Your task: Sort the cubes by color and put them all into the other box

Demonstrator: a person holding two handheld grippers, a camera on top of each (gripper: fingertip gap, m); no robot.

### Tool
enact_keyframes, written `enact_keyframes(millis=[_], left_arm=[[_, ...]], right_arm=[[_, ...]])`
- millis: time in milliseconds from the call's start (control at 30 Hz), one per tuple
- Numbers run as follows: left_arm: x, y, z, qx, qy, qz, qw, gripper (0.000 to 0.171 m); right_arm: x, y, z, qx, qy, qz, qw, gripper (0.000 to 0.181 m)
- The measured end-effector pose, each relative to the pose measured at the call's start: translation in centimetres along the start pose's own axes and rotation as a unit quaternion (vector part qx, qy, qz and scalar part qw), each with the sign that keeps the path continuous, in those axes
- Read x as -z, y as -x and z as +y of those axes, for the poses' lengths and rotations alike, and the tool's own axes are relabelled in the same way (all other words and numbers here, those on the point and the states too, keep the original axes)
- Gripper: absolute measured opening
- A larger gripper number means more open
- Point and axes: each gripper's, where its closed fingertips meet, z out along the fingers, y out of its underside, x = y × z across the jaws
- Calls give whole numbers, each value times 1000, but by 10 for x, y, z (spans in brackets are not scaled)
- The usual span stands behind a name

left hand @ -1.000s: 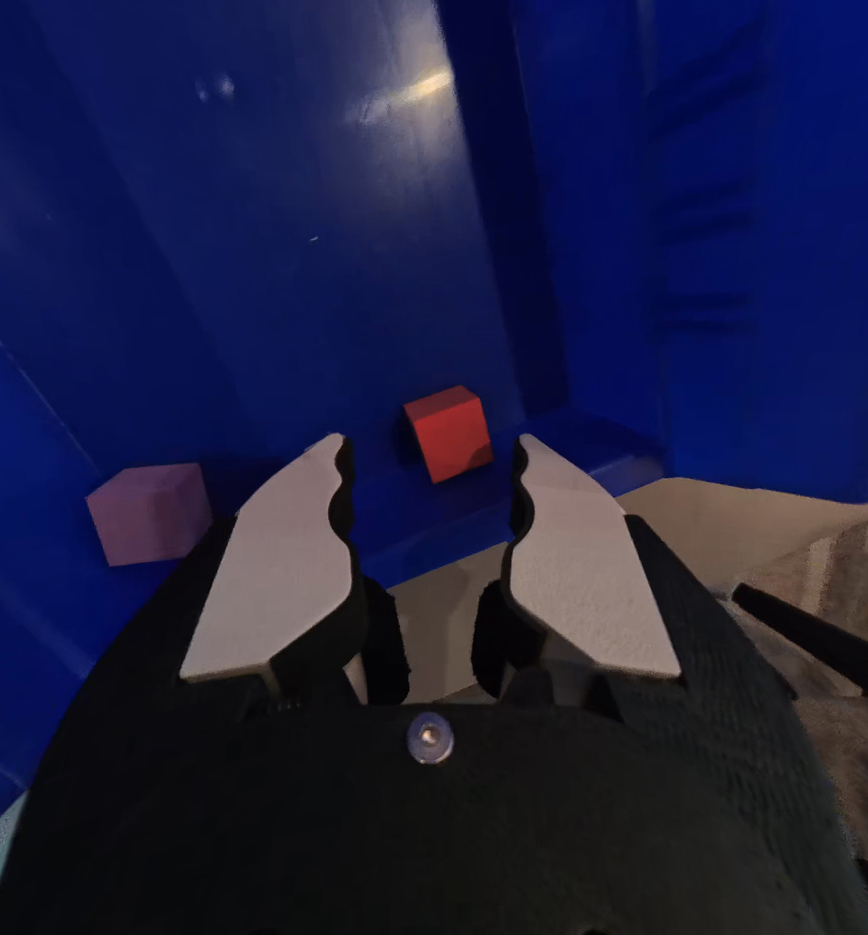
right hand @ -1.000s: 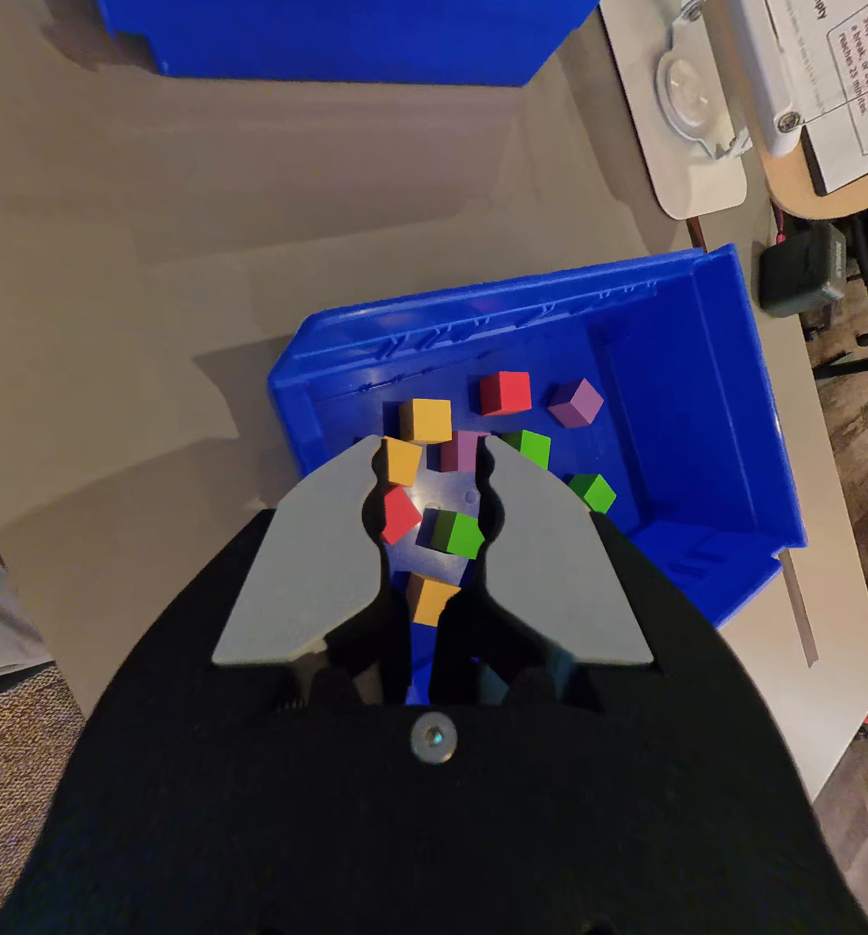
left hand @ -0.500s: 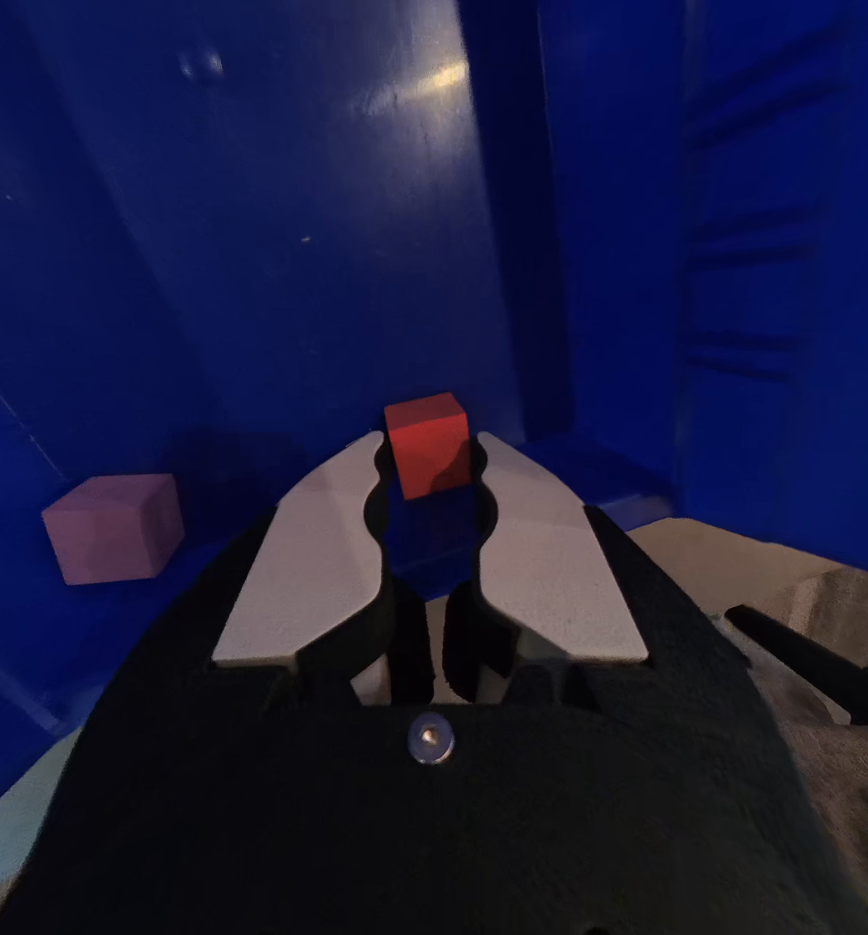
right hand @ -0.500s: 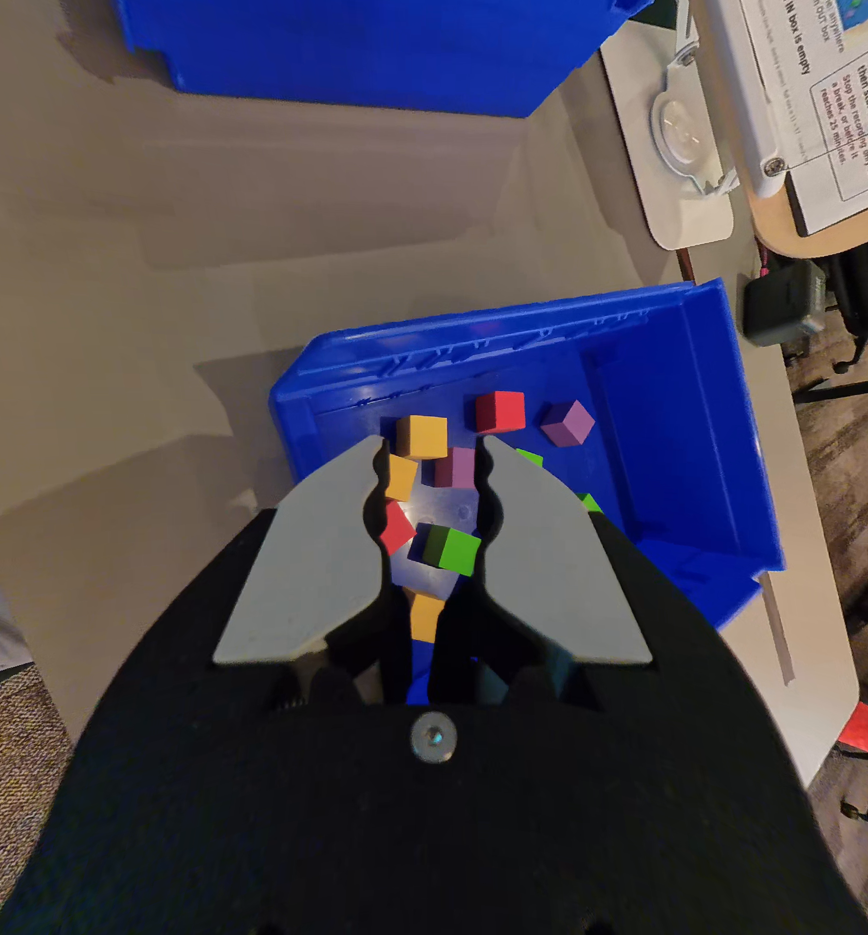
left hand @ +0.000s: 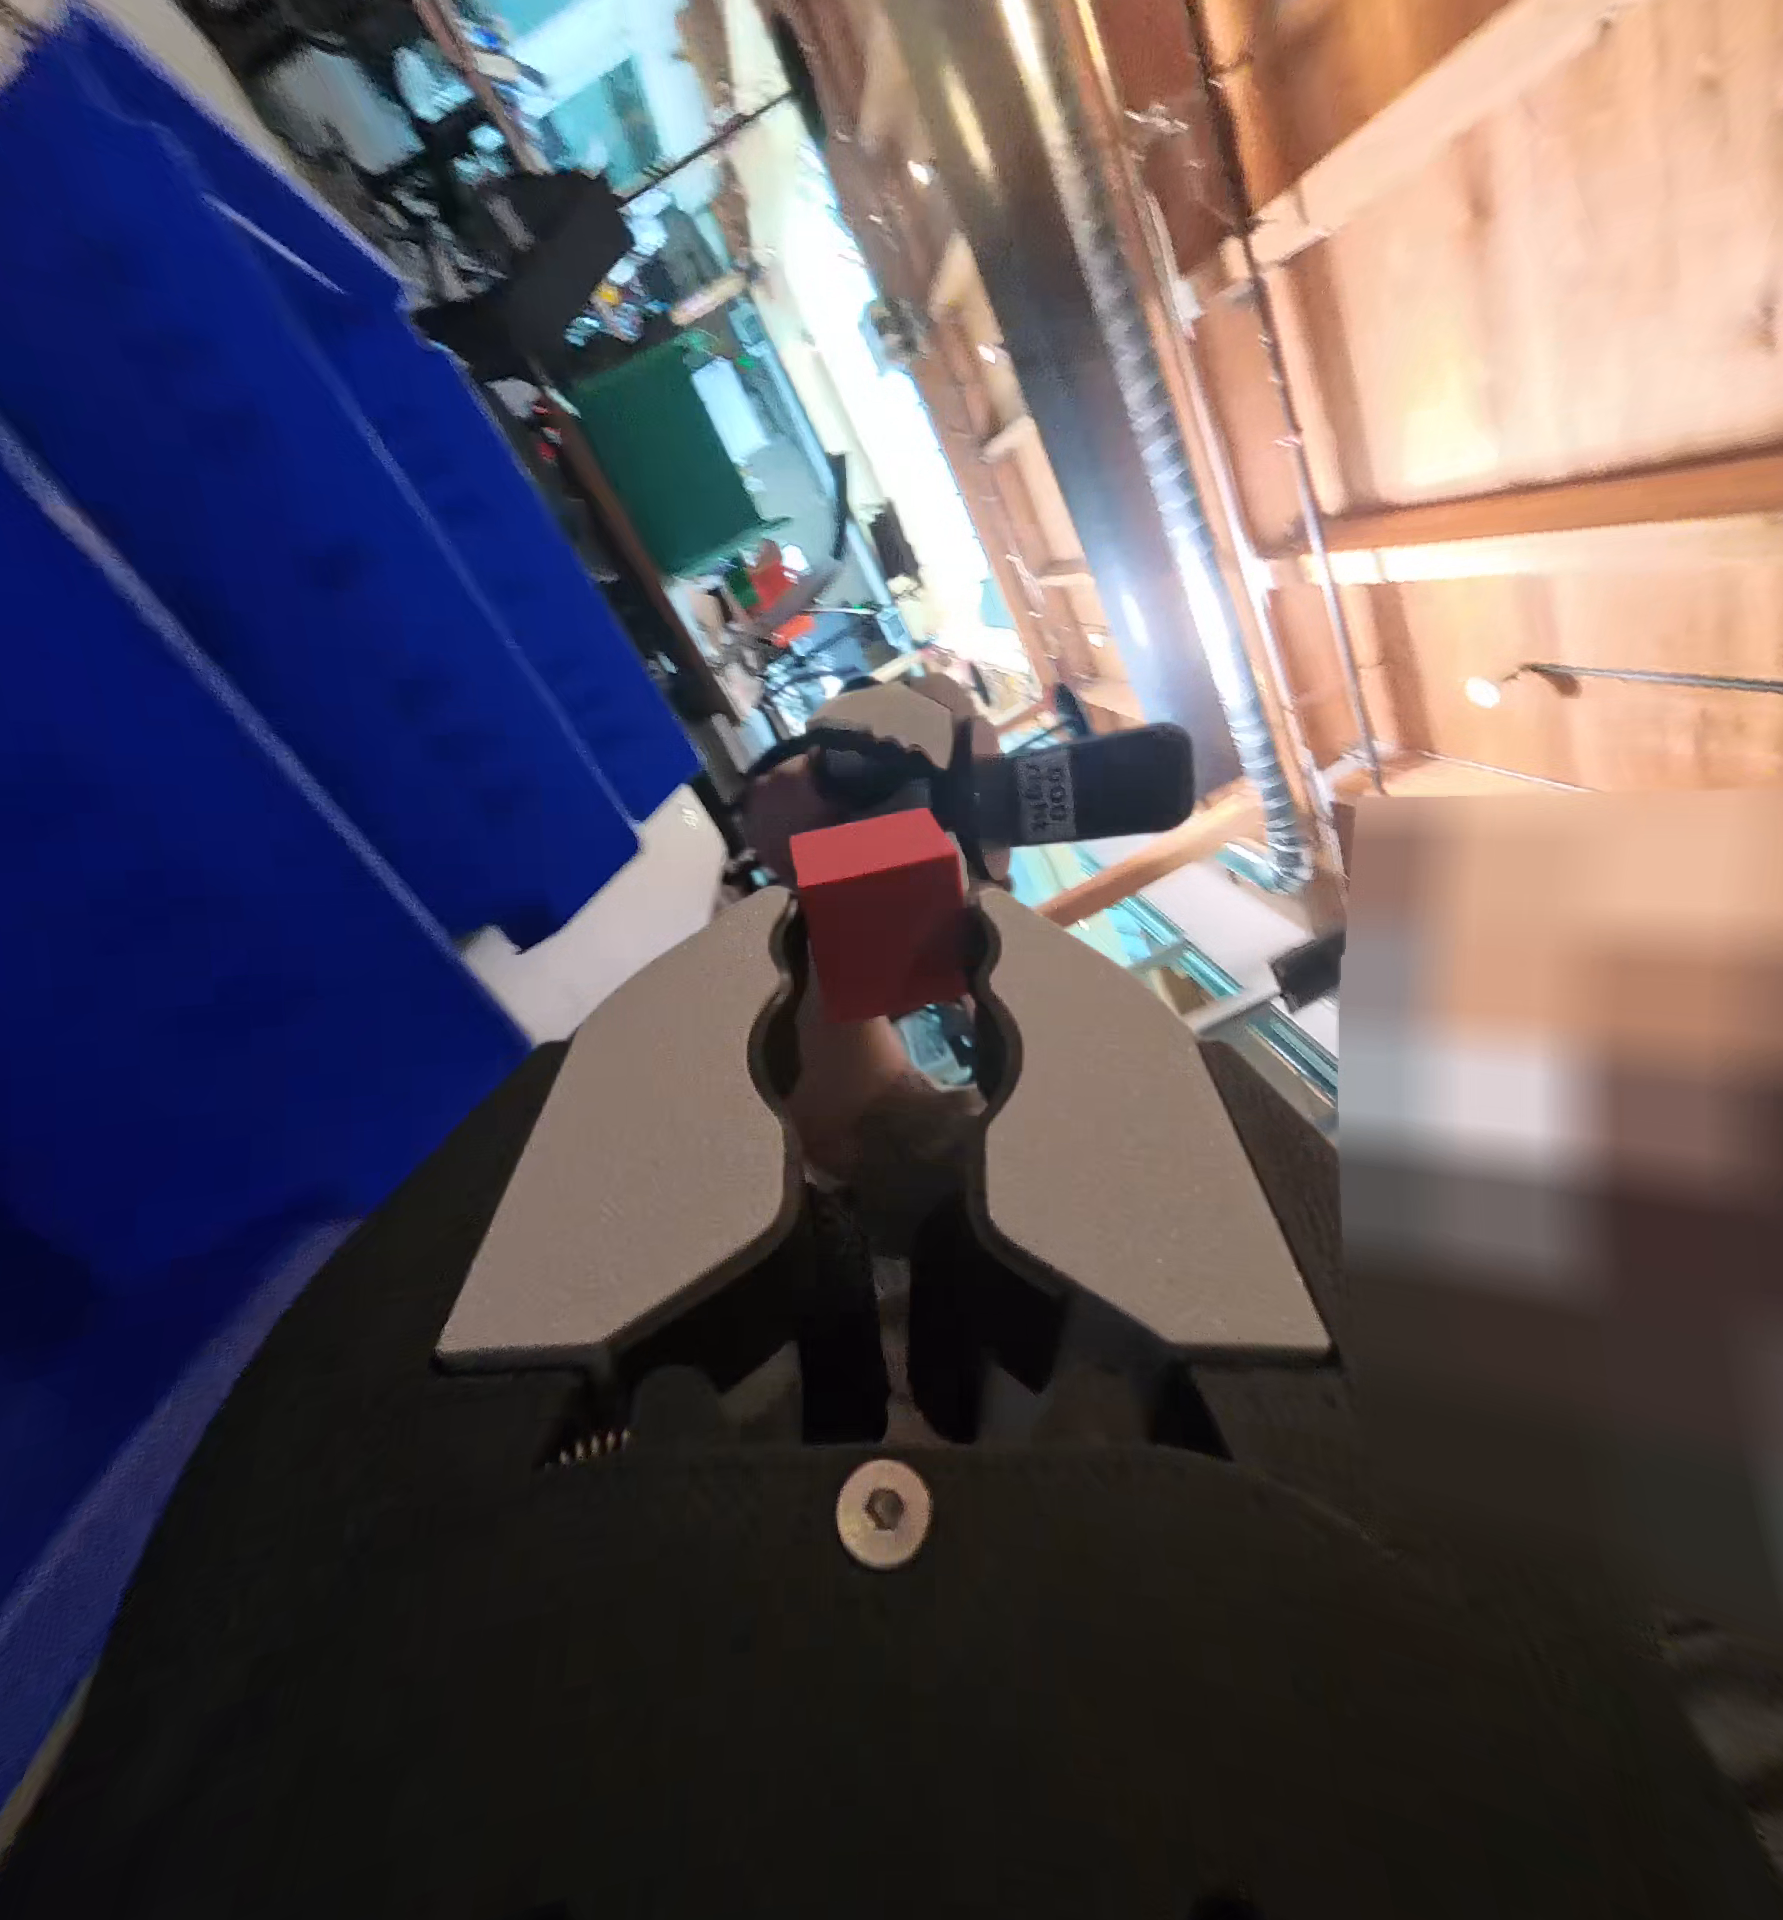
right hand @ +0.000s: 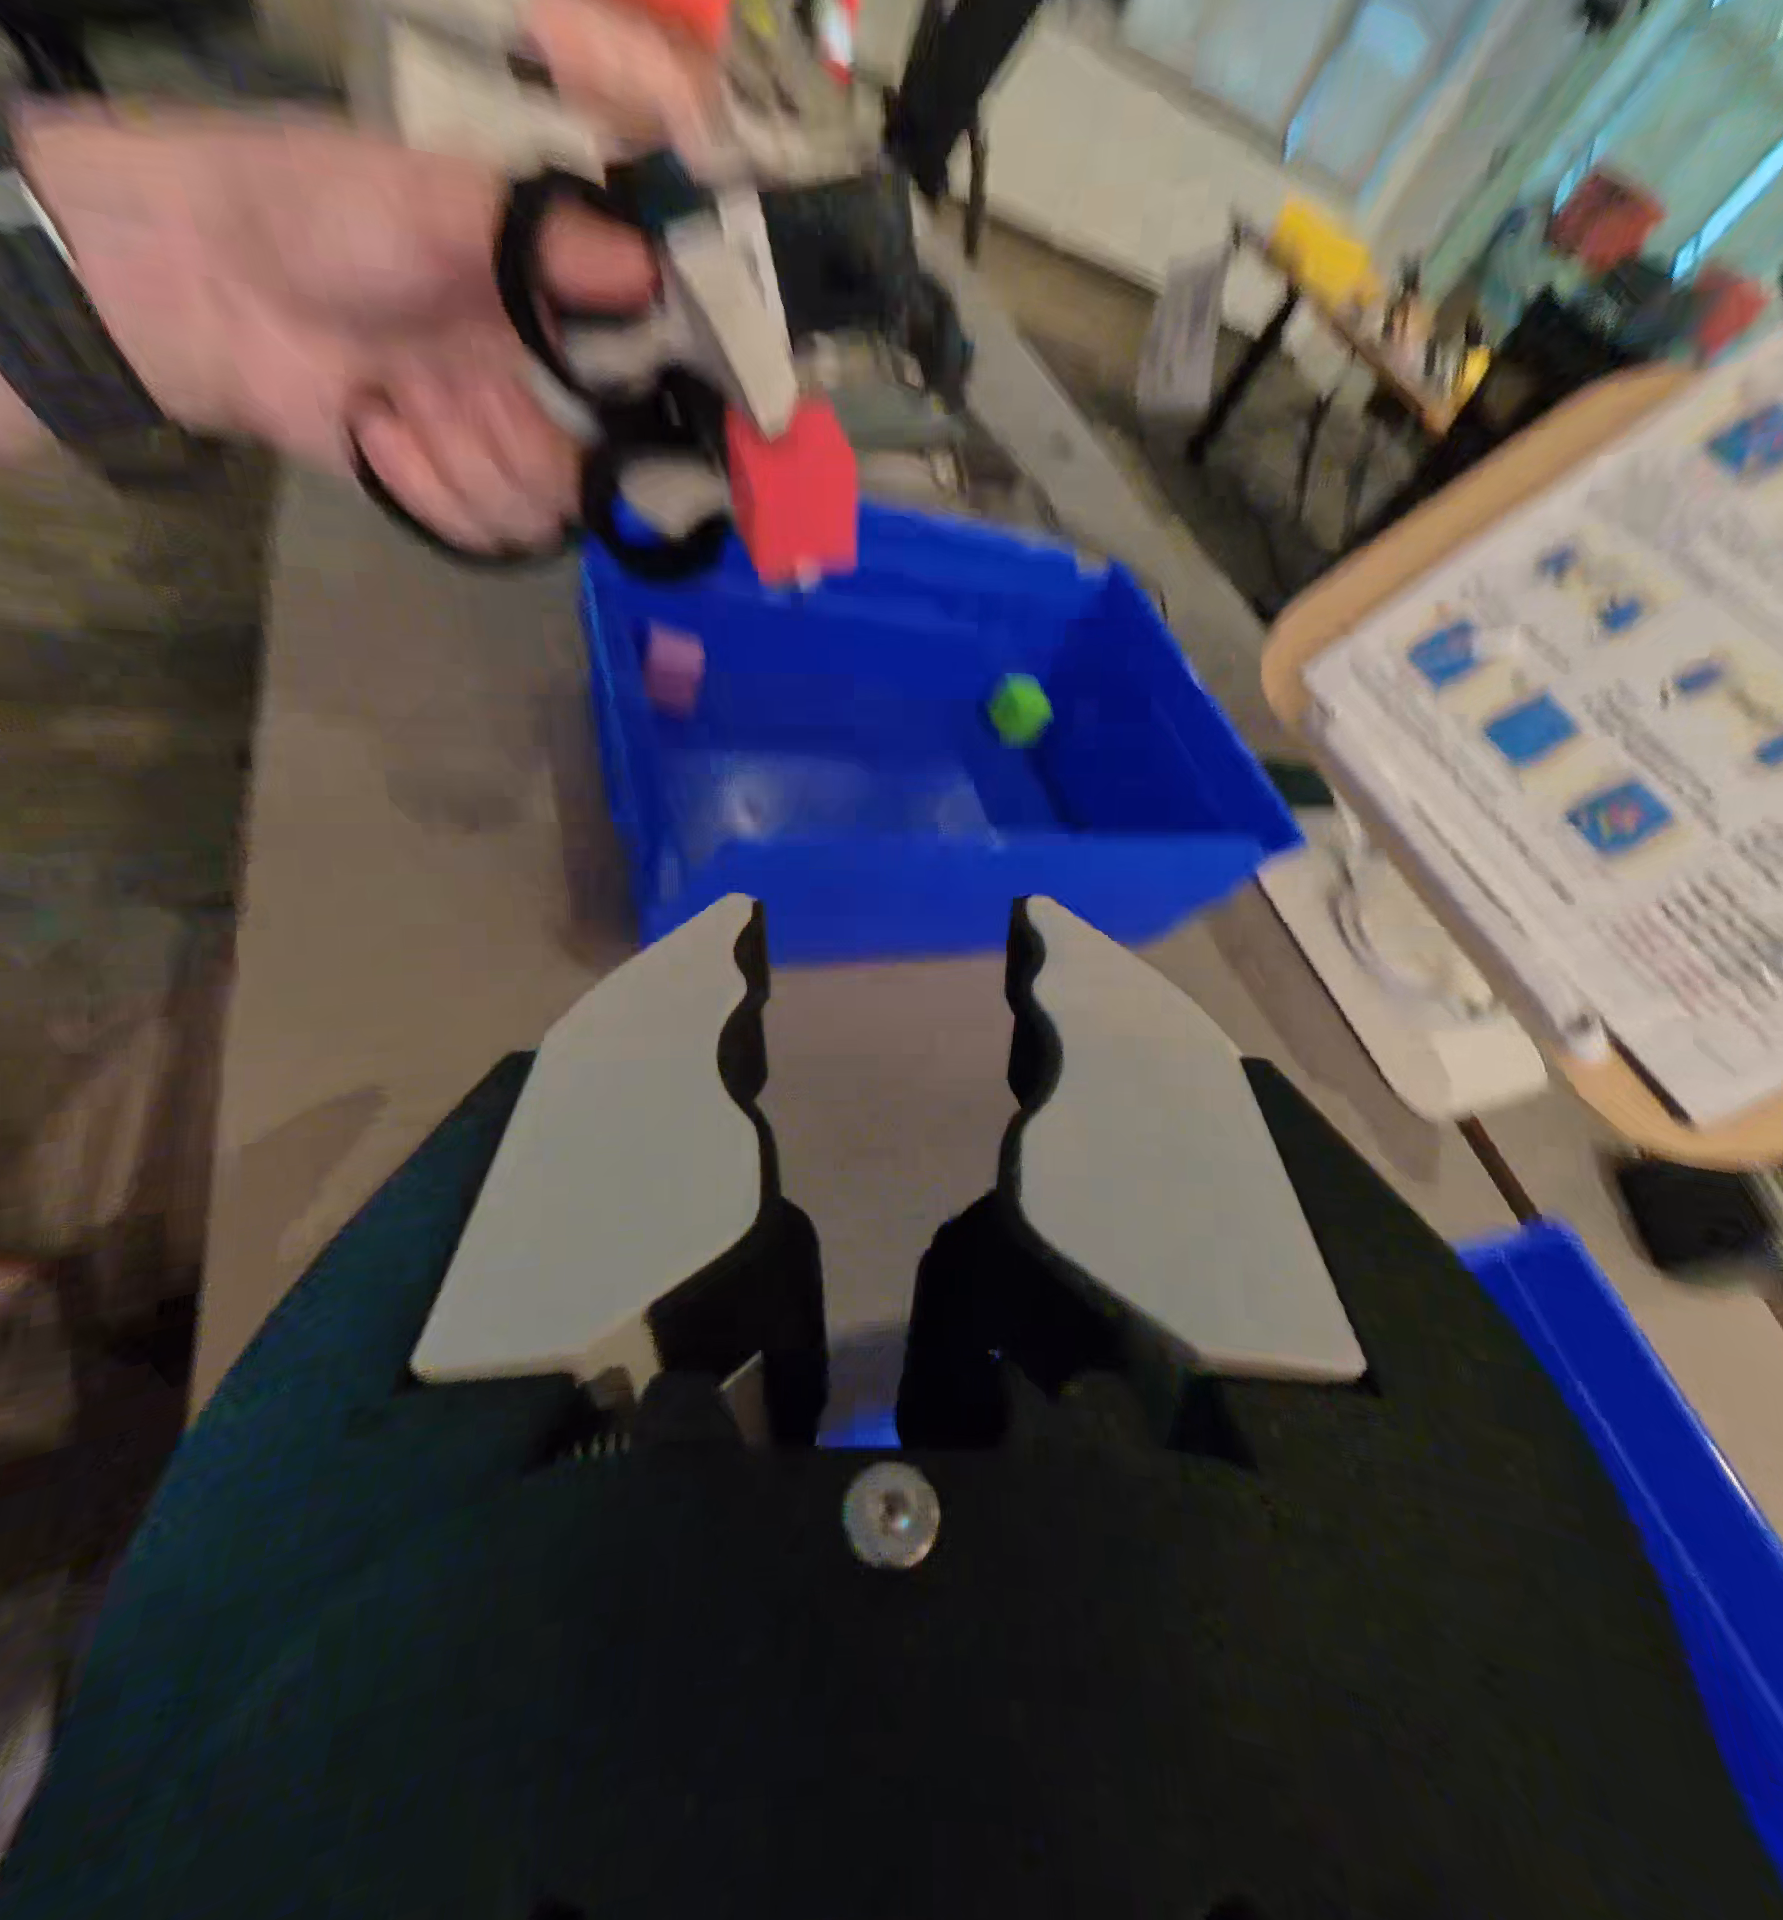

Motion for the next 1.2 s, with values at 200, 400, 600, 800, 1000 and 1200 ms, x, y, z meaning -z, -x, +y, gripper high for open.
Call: enact_keyframes(millis=[200, 400, 600, 800, 1000, 1200], left_arm=[[-11, -26, 10, -9, 33, 63, 997, 33], [-16, -37, 24, 0, 66, 94, 993, 30], [-19, -33, 31, 22, 73, 115, 990, 33], [-23, -36, 26, 11, 66, 128, 990, 35], [-21, -38, 6, -26, 25, 91, 995, 58], [2, -33, -4, -152, 31, -63, 986, 62]], right_arm=[[-39, 22, -52, -12, -65, -34, 997, 51], [-60, 38, -70, 26, -75, -30, 996, 47], [-70, 45, -70, 72, -56, -10, 996, 30], [-66, 41, -71, 78, -47, -1, 996, 29], [-53, 29, -74, 92, -37, 16, 995, 29], [2, -34, -41, 71, 79, 60, 993, 29]])
